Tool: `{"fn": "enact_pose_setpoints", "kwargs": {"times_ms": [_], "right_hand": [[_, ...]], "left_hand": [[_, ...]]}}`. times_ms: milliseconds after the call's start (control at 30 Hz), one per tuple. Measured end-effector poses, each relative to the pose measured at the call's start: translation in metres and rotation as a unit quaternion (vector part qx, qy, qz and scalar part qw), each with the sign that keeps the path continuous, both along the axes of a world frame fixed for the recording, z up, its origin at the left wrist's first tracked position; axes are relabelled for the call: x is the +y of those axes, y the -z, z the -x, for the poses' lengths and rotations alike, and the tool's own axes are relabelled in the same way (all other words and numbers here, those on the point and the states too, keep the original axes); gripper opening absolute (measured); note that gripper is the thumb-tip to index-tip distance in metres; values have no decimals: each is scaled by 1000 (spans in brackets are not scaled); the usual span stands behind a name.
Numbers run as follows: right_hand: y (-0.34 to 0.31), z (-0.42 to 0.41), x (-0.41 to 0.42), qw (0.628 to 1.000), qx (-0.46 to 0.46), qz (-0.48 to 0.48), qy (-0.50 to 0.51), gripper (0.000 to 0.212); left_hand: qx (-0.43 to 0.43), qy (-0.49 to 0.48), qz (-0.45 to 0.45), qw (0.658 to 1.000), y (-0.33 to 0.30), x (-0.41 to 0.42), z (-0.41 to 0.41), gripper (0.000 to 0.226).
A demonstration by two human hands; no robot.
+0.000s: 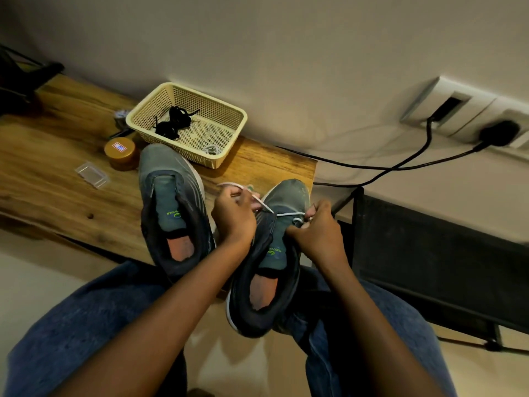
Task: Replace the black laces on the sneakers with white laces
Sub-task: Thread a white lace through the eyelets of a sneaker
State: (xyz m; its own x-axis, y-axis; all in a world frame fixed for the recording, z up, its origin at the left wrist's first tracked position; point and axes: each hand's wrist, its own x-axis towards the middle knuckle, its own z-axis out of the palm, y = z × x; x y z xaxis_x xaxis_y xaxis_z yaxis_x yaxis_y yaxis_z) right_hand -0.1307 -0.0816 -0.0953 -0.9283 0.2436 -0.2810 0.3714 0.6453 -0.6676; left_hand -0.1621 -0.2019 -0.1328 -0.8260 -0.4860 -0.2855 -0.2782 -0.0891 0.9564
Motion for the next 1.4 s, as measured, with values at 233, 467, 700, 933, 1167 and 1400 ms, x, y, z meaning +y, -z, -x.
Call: {"fn": "enact_pose_setpoints", "kwargs": {"times_ms": [233, 467, 700, 933, 1167, 1400], "right_hand": [[0, 0, 1, 1000, -7, 3, 4, 38], [1, 2, 0, 1000, -1, 18, 20, 39], [3, 2, 2, 998, 13, 43, 36, 41], [3, 2, 3, 998, 7, 50, 38, 44], [1, 3, 0, 998, 10, 36, 43, 45], [-1, 4, 1, 998, 1, 47, 41, 44]], "left_hand": [[14, 146, 183, 972, -1, 0, -9, 14], [9, 124, 144, 982, -7, -4, -8, 10], [79, 1, 123, 989, -4, -13, 4, 14], [65, -7, 86, 994, -9, -8, 3, 19], [2, 114, 89, 989, -10, -5, -5, 7], [16, 75, 72, 994, -18, -9, -4, 9]]}}
